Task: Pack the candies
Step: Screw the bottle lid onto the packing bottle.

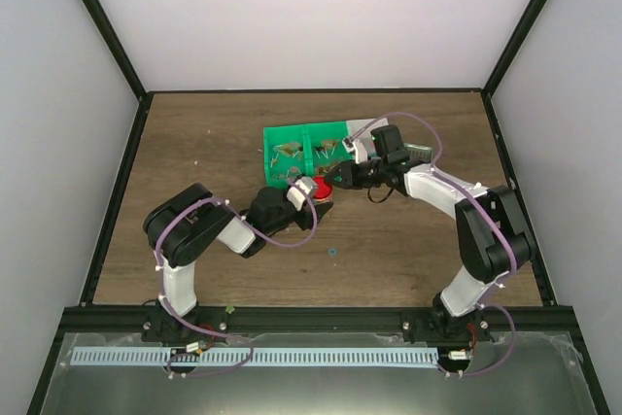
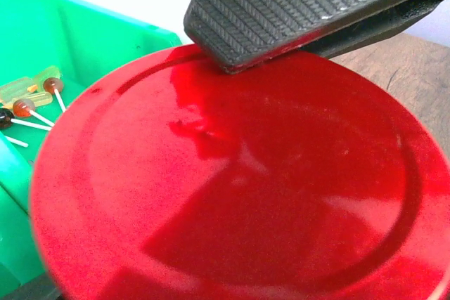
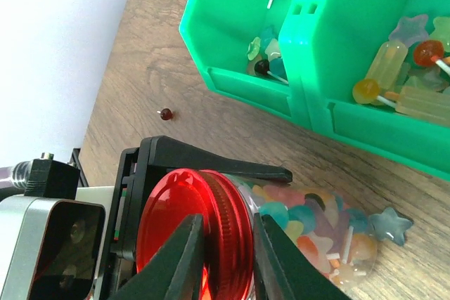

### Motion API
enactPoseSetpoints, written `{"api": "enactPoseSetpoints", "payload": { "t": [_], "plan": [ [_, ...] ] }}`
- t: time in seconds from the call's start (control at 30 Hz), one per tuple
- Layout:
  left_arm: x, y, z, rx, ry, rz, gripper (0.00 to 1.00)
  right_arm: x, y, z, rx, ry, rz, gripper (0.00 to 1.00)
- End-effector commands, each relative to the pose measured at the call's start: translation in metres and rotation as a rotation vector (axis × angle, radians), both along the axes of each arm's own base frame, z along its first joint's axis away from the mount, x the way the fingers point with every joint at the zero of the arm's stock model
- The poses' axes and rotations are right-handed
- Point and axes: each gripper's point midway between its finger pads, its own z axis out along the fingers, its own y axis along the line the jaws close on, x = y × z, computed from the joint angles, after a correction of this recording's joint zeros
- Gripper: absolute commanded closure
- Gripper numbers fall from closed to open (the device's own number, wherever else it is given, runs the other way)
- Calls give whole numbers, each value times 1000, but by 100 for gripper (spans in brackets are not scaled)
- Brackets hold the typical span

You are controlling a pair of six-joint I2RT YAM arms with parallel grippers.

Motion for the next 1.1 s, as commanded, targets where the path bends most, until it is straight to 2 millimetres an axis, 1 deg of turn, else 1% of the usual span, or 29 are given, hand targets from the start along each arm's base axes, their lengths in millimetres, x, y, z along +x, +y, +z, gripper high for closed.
{"api": "enactPoseSetpoints", "payload": {
  "t": [0.0,0.13,0.2,0.43,0.53,0.6,0.63,0.7,0.73,0.77,0.9,1.07],
  "plan": [
    [-5,1,-22,30,65,-12,38,2,8,-1,-16,-17,26,82],
    [-1,0,-21,33,67,0,38,-4,7,-6,-29,0,36,95],
    [1,0,-23,41,70,7,38,-9,6,-8,-32,8,42,98],
    [4,-1,-26,38,90,17,38,-28,1,-22,-37,59,58,99],
    [5,0,-26,38,95,29,38,-35,-2,-26,-38,77,60,98],
    [7,1,-28,49,103,40,38,-38,-3,-26,-35,82,59,95],
    [8,0,-28,53,100,41,38,-40,-3,-26,-35,85,59,92],
    [9,1,-30,68,97,43,38,-41,-5,-23,-40,79,51,78],
    [9,1,-31,74,94,41,38,-40,-7,-21,-46,73,42,74],
    [8,1,-32,75,96,39,37,-39,-8,-20,-57,65,28,72],
    [3,2,-34,74,99,22,37,-23,-17,-13,-111,13,-39,72],
    [-3,3,-42,95,107,0,36,3,-21,7,-144,-83,-109,71]
  ]
}}
